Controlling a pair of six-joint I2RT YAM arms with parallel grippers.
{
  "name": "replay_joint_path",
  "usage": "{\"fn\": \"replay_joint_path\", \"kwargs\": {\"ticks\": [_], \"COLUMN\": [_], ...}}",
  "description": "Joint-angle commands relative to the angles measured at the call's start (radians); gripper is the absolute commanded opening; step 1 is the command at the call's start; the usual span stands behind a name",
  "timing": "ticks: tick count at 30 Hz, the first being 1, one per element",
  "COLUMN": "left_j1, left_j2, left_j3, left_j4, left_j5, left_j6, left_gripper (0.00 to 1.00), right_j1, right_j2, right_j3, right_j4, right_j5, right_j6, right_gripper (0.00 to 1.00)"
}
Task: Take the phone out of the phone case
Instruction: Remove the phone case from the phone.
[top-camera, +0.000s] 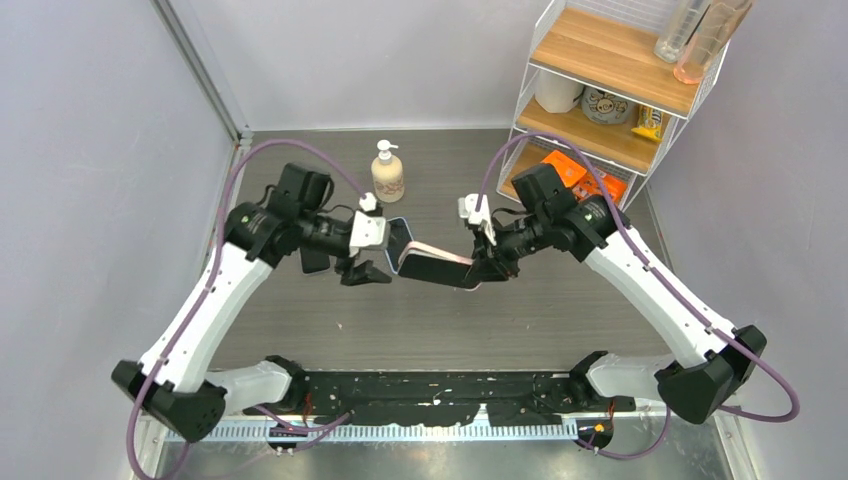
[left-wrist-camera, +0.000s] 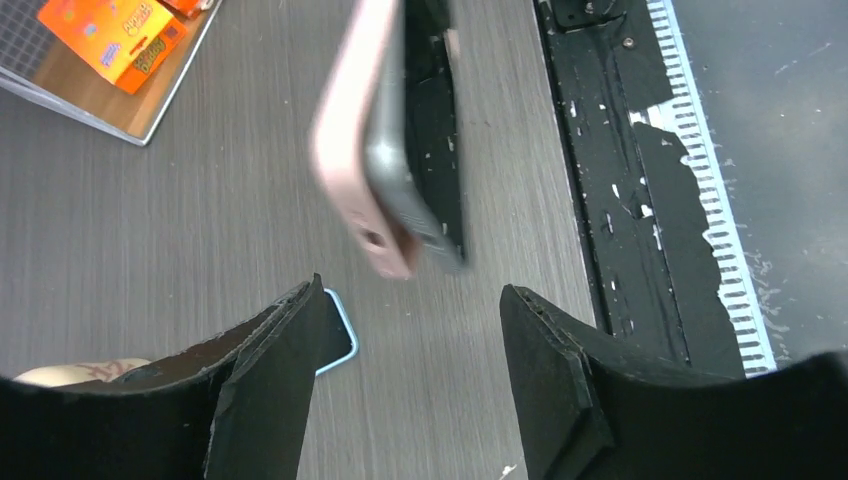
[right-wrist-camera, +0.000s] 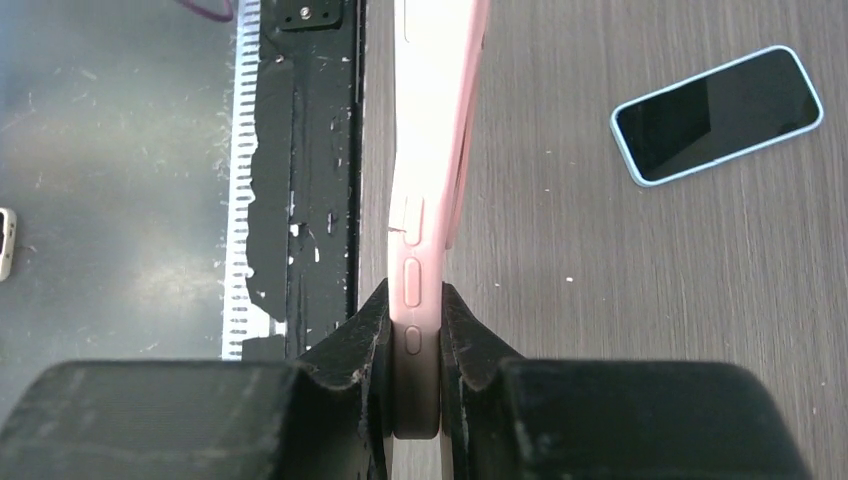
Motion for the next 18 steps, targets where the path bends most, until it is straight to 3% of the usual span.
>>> {"fn": "replay_joint_path", "kwargs": {"ticks": [1,4,13,18], "left_j1": [0.043,0.055,0.057,0.06], "left_j2": [-0.104,-0.157,-0.195,-0.188], "left_j3": [-0.059,-0.075,-0.145,-0.178], "left_j4": [-0.054,-0.047,0.281,0.372], "left_j5": [0.101,0.103,0.076,0.054], "left_j6": [0.056,0.011,-0.494,-0.578], "left_gripper": [0.71,0.72,0.7,0.69], "right_j1": [-0.071,-0.091,-0.106,-0.106], "right_j2": [0.012,0.028,0.082,0.089], "right_j3": [0.039,0.055,0.115,0.12], "right_j4": [0.076,0.065,-0.019,-0.031], "right_j5": [-0.097,-0.152,-0.264,-0.272], "right_j6": [0.04,0.033,-0.04,-0.049], "right_gripper": [0.05,0.05,0.05,0.05]}}
